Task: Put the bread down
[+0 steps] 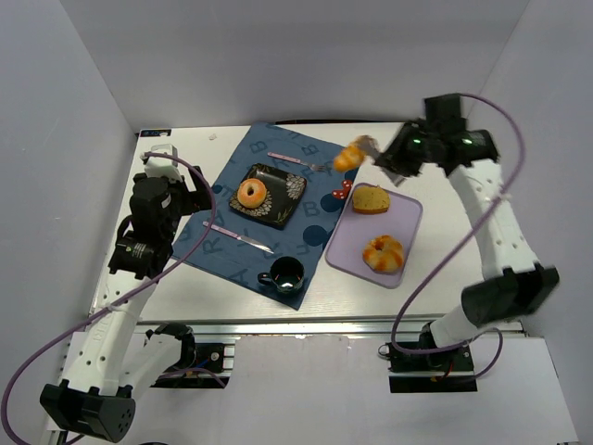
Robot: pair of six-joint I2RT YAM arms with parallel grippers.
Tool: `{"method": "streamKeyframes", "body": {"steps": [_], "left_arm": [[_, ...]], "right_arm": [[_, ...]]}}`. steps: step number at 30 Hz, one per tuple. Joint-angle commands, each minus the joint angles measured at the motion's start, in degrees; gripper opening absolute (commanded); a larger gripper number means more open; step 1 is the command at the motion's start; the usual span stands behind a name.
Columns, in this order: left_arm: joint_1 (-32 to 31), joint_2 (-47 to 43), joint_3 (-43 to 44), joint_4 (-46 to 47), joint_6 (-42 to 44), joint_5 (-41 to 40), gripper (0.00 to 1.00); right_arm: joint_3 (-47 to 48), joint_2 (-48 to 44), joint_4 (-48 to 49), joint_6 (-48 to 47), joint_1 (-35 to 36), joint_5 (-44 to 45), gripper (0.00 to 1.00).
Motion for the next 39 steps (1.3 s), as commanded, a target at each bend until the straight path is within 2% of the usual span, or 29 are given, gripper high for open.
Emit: {"method": "streamKeyframes", "body": {"steps": [1, 2, 6, 8, 13, 17, 20, 23, 27, 30, 33, 39], "left_arm": [[-0.28, 0.05, 0.85, 1.32, 0.35, 0.61, 0.98], [-0.28, 0.14, 1.12, 0.97, 0.53, 0.34, 0.98], [-0.28, 0.06, 2.08, -0.35, 1.06, -0.54, 0.98], [-0.28, -0.12, 2.17, -0.7, 1.15, -1.15, 0.98], [-0.28, -0.38, 2.44, -1.58, 1.32, -1.68, 0.98], [-0.28, -0.38, 2.53, -1.85, 1.5, -2.21, 0.98], [-0.28, -0.12, 2.18, -1.67, 1.58, -2.12, 0.98], [-0.28, 0.23, 2.17, -1.67, 1.58, -1.86, 0.98], [-0.28, 0.06, 1.91, -1.32, 1.58, -1.77, 0.98], [-0.28, 0.06, 1.73, -1.23, 1.58, -1.68, 0.98], [-0.28, -0.21, 1.73, -1.14, 1.58, -1.42, 0.98], [-0.28, -1.0, 1.38, -0.79, 1.41, -1.07, 0.98]], "right_arm": [[4.23, 11.34, 7.99, -4.56, 8.63, -8.54, 0.14], [6.6, 13.91, 8.7, -6.4, 10.05, -9.16, 0.14], [28.44, 28.58, 2.49, -10.19, 15.42, -8.64, 0.14], [32.01, 33.94, 1.94, -10.72, 16.04, -8.81, 0.14], [25.54, 35.55, 7.37, -10.81, 17.36, -9.26, 0.14], [23.77, 36.34, 7.04, -11.51, 18.15, -8.38, 0.16], [23.24, 37.05, 6.07, -11.95, 18.42, -8.46, 0.23], [23.32, 37.57, 5.1, -12.3, 18.77, -8.55, 0.37], [24.37, 37.22, 4.57, -12.75, 18.94, -8.64, 0.5], [26.3, 36.7, 3.7, -12.83, 18.94, -8.38, 0.57], [28.15, 35.3, 2.47, -12.48, 18.86, -7.07, 0.59], [26.14, 29.76, 2.72, -11.69, 18.42, -2.14, 0.6]]}}
